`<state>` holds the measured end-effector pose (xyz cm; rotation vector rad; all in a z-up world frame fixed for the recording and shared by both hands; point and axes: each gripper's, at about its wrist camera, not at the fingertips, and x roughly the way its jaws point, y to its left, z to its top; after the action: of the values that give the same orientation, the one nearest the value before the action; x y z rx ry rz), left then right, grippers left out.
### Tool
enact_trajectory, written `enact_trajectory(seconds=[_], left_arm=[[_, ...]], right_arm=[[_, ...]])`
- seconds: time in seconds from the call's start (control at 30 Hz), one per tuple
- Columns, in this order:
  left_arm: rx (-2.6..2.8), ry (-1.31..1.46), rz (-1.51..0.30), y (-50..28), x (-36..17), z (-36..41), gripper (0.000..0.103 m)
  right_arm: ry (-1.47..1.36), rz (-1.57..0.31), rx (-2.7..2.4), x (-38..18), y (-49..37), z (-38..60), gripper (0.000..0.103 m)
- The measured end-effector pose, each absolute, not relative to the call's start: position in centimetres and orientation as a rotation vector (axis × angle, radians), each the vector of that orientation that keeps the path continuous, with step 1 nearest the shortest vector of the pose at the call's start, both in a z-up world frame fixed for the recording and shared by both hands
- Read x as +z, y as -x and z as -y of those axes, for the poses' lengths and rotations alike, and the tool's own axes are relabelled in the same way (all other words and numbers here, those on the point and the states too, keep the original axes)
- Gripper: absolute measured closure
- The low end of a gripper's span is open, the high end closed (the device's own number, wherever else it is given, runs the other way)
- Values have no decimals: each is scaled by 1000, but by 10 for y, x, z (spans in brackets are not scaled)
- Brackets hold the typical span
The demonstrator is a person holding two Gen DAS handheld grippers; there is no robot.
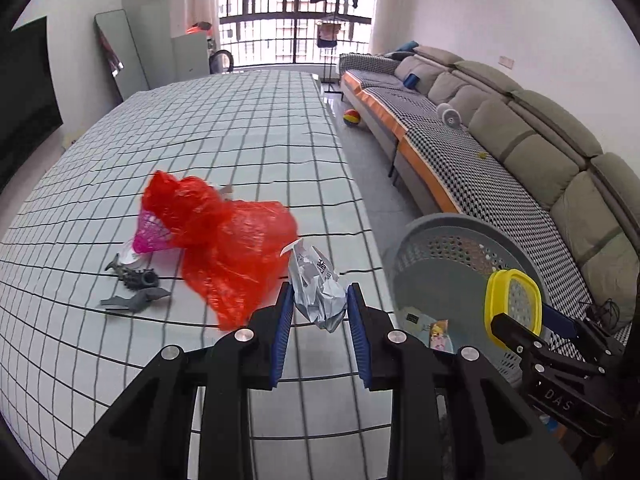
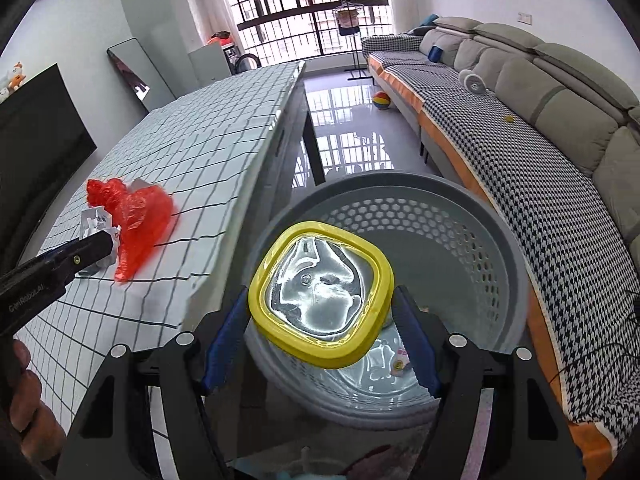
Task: Collect trash
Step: 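Carry the lid and paper over the basket and open both grippers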
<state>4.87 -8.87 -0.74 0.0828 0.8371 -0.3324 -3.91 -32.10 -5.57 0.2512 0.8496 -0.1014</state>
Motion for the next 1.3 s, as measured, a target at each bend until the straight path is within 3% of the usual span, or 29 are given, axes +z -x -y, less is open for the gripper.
enact_trajectory(seconds=[0.5, 0.6, 0.67, 0.73, 1.3], left_arm=[[-445, -208, -897, -50, -39, 187, 69], [-445, -214, -907, -52, -43, 192, 61], [-438, -218, -909, -52, -45, 195, 47], [-432, -217, -906, -53, -44, 195, 39], [-410, -209, -887, -50, -44, 189, 26]], right_arm=[[-316, -872, -185, -81, 45, 392, 34], [-323, -877, -184, -84, 43, 399, 34], [-324, -869, -180, -86, 42, 401, 32], [-325, -862, -179, -86, 42, 402, 27], [-345, -858, -185, -88, 45, 402, 26]])
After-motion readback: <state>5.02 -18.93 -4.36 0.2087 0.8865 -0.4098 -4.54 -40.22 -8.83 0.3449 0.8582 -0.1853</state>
